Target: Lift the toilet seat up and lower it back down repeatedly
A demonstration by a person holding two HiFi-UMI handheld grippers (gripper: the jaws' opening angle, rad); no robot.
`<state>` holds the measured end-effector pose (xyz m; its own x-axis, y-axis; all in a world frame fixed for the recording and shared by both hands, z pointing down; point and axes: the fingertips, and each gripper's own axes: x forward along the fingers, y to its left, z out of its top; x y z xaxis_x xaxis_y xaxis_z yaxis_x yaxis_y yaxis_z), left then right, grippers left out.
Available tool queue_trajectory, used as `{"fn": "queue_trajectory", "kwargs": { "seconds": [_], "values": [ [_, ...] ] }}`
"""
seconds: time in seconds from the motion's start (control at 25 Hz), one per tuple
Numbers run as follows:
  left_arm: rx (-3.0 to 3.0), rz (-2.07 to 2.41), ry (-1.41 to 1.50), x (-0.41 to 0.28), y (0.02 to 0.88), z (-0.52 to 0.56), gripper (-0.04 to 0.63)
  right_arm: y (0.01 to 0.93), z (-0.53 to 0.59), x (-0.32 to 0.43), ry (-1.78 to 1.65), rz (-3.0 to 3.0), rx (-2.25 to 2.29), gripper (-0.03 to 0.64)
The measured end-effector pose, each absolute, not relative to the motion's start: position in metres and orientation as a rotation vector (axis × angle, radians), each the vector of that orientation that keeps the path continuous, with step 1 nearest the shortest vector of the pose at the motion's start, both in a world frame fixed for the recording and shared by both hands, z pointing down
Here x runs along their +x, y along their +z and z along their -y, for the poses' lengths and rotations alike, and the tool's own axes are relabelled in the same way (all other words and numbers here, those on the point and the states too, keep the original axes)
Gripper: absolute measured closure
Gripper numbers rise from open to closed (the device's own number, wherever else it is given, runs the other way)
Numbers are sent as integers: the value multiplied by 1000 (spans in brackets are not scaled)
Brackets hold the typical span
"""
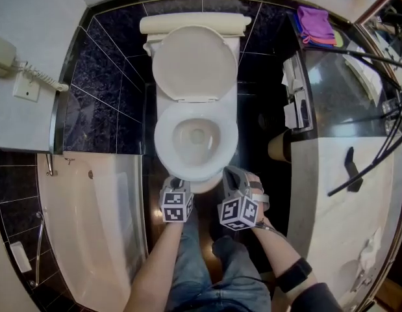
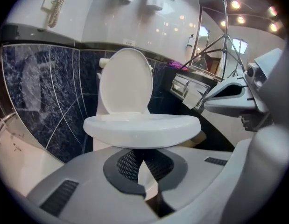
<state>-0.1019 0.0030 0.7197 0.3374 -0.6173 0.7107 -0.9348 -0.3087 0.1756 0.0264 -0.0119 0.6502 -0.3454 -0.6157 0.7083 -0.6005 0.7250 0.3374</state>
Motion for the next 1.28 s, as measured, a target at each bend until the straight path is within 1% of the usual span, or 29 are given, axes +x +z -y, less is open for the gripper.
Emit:
{"fn": "queue_trajectory", "kwargs": {
  "seconds": [0.24,0.6,0.88,1.04,1.28],
  "values": [
    [2034,1274,785,-90,778,-47,604,705,5,58,189,2021,1101,600],
    [2024,1202,905,-89,868,-84,606,786,1,65,266,1993,1130,599],
    [1936,1179,957,-95,914,-109,606,815,-2,63,269,1987,1119,599],
    [1887,1171,963,-106,926,-136,606,819,-5,61,271,1988,1108,599],
    [1929,1213,921,-113,906,-121,605,818,-5,59,264,1982,1098,599]
  ]
}}
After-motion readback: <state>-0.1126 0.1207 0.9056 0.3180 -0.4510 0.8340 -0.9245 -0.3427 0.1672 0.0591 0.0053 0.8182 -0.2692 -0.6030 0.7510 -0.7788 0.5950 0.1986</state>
